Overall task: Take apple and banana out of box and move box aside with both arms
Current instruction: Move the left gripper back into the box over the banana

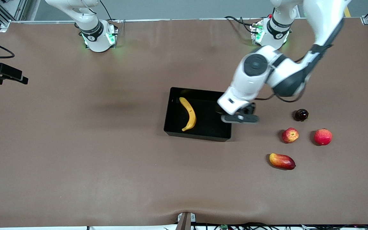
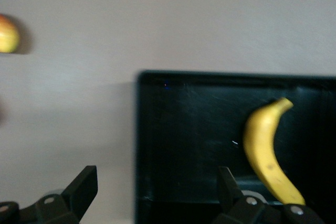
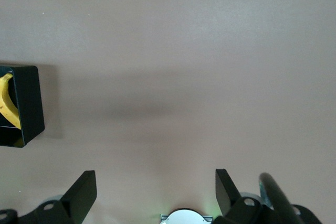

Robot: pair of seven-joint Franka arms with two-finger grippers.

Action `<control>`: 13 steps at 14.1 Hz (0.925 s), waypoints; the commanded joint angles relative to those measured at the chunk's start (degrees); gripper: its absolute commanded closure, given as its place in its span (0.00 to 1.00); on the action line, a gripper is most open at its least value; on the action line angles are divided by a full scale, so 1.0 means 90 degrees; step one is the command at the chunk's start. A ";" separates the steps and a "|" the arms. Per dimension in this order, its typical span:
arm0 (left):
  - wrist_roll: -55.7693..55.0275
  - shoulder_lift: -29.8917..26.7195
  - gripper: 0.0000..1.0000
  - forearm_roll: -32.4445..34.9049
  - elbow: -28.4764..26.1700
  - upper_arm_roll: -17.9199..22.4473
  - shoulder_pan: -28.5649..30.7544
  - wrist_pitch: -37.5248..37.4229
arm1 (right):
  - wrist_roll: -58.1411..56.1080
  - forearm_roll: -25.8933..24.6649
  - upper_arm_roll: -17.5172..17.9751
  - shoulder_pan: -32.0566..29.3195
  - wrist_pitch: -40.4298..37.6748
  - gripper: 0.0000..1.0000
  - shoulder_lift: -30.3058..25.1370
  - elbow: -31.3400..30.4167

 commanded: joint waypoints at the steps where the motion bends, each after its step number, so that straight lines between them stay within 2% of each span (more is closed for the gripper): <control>1: 0.0025 0.0676 0.00 0.0100 0.0549 0.0133 -0.0703 -0.0134 | -0.0048 -0.0043 0.0021 0.0007 -0.0054 0.00 0.0073 0.0053; 2: 0.0015 0.0803 0.00 0.0148 0.0676 0.0376 -0.1122 -0.0125 | -0.0048 -0.0044 0.0021 0.0017 -0.0064 0.00 0.0228 0.0053; 7: -0.0268 0.1467 0.00 0.0110 0.1447 0.1987 -0.3105 0.0021 | 0.0001 -0.0082 0.0021 0.0125 -0.0103 0.00 0.0220 0.0033; 10: -0.0278 0.1838 0.00 0.0149 0.1478 0.2155 -0.3333 0.0635 | -0.0048 -0.0433 0.0021 0.0232 -0.0064 0.00 0.0249 0.0101; 13: -0.0259 0.2083 0.00 0.0159 0.1478 0.2271 -0.3605 0.0832 | -0.0068 -0.0522 0.0011 0.0164 -0.0045 0.00 0.0298 0.0248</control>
